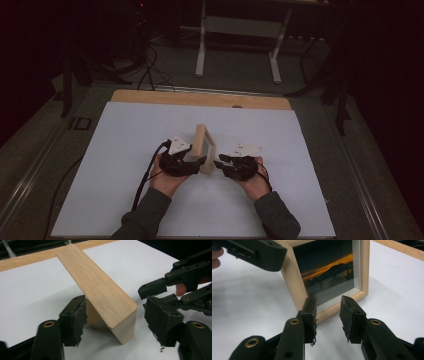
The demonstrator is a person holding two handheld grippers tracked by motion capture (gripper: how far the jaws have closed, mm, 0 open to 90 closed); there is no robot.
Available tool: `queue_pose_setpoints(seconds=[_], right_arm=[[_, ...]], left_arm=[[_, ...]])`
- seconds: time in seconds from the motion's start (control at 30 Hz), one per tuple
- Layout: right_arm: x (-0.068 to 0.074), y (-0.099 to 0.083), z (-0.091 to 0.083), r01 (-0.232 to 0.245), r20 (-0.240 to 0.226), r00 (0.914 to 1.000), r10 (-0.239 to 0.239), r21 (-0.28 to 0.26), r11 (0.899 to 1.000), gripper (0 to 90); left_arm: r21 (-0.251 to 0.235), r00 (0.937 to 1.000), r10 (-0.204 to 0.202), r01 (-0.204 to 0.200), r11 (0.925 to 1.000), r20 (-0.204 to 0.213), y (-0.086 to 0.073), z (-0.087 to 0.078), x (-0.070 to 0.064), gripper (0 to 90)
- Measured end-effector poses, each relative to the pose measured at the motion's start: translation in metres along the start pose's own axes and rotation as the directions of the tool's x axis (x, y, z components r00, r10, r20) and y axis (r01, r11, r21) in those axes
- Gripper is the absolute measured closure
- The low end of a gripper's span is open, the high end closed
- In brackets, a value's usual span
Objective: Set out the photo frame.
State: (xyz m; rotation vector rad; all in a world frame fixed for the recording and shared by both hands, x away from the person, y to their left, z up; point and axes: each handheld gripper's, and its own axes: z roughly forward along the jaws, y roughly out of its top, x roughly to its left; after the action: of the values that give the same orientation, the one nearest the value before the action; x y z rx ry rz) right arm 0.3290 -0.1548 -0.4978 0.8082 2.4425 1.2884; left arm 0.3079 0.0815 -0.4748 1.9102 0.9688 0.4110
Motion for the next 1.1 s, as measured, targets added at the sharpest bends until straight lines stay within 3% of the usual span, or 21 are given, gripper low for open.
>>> queue_pose_setpoints(seconds=[0.3,0.77,1.1], right_arm=[[0.000,0.000,0.000,0.000,-0.002,1.0000,0.000,0.003,1.000,64.6],[-0.002,-0.001,0.000,-0.001,-0.004,1.0000,0.001,0.002,1.000,63.2],[-0.007,0.000,0.000,-0.010,0.007,0.9999,0.010,0.000,1.000,61.8]], left_arm=[[0.002,0.9997,-0.017,0.017,0.9999,-0.020,0.001,0.002,0.001,41.3],[0.007,0.9985,-0.054,0.054,0.9985,0.000,0.001,0.001,0.005,50.1],[0.012,0.9943,-0.102,0.101,0.9948,0.033,0.001,0.000,0.015,55.3]])
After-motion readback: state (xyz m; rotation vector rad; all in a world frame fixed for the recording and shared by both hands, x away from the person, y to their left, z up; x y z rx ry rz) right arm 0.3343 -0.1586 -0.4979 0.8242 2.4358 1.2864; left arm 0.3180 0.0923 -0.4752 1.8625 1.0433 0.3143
